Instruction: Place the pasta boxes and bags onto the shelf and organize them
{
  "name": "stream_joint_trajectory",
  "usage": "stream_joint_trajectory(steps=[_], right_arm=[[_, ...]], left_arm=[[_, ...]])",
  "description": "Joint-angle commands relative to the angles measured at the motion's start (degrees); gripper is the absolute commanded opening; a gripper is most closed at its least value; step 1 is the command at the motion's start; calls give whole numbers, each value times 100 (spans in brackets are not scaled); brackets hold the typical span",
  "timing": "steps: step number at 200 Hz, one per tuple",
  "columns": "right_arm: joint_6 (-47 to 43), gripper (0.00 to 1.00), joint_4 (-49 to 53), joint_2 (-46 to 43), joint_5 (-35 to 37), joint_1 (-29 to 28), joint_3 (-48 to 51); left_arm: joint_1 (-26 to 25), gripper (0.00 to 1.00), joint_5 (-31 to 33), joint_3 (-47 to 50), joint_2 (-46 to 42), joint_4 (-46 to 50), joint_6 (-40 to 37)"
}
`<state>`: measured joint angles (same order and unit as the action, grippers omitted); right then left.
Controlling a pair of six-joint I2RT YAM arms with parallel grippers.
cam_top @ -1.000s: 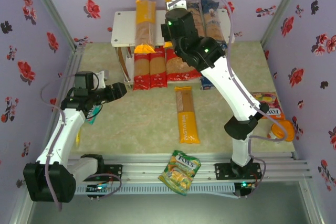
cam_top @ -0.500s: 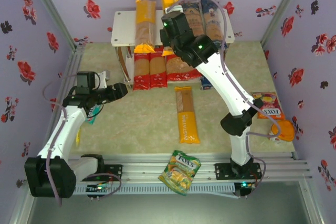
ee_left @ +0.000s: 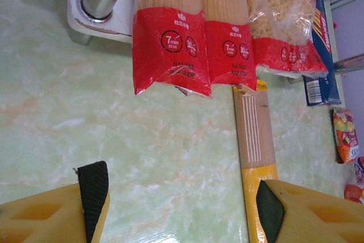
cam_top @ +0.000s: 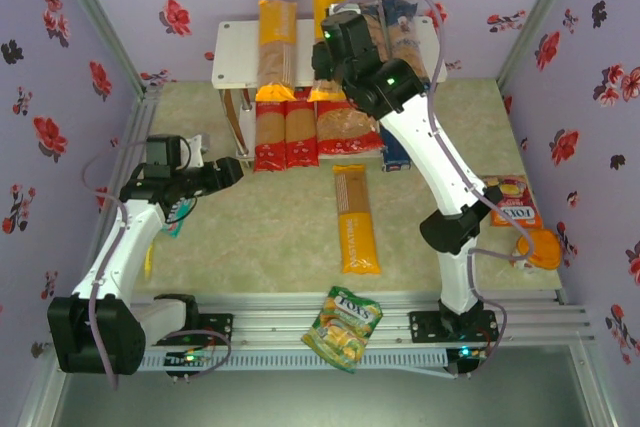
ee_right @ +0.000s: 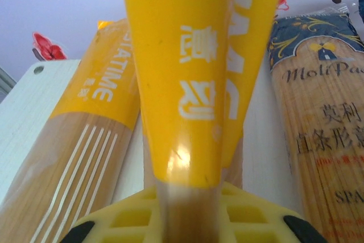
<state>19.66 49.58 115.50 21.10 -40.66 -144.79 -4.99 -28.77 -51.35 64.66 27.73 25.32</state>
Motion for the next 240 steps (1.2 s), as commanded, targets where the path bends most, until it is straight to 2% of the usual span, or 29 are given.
stream_joint_trajectory(steps=[1,9,29,40,103,125,167,209,240], right_arm=[[149,27,-689,354,31,245,-120],[216,31,-687,394,-51,273,-120],[377,33,-704,489,-159,338,-120],[427,33,-704,530,-380,361,-120],[501,34,-814,482,-601,374,-120],[371,41,-1013,386,-903,368,-109],[-173,43,-1580,46,-1148,366,-102],[-894,42,-1884,-926,-1082,332,324],[-1093,39,-1574,-2493,-1124,229,2037]], left_arm=[[60,71,-127,-208,28,5,-137],[72,71,-127,-208,28,6,-141],[78,71,-128,-191,29,25,-159],[89,71,-123,-182,18,43,-176],[136,71,-128,-138,-22,76,-203],[130,72,-124,-92,-40,36,-225],[131,72,-136,187,-263,-95,-247],[73,68,1,717,-786,-148,-61],[-57,66,347,1188,-1230,-268,204]])
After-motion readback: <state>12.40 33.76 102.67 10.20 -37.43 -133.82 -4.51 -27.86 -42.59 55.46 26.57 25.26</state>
